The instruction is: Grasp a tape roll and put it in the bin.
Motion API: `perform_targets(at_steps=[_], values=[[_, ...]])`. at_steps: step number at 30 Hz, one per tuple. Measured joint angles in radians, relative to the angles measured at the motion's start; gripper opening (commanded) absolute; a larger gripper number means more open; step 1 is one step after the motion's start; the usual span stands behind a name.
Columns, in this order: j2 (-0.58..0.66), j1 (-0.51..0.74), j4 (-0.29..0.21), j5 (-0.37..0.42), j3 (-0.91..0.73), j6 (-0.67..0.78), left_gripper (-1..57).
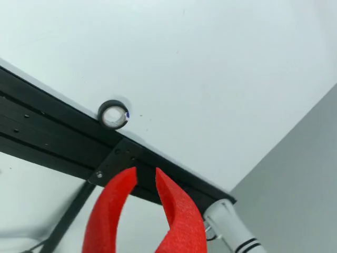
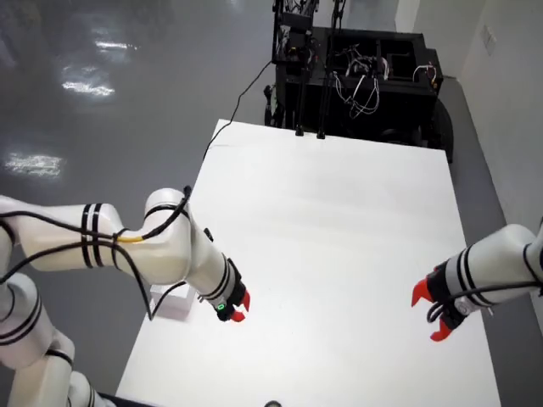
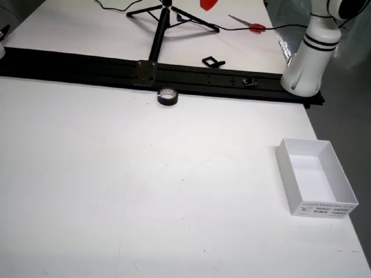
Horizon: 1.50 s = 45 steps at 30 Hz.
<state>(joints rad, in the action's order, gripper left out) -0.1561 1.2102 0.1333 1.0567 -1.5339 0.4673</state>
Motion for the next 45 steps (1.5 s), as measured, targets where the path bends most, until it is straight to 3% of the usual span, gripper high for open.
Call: perform_targets(at_steps=[17,26,32,45], values=[[-0.178,0.073,-0.062,-0.116,0.000,-0.235,16.9],[-0.287,0.119,-0.073,-0.182,-0.001,-0.305,14.5],[-0.362,0.135,-0.092,-0.224,-0.001,-0.351,22.1],[-0.459,0.138,-0.140,-0.247,-0.003,-0.466,26.4]])
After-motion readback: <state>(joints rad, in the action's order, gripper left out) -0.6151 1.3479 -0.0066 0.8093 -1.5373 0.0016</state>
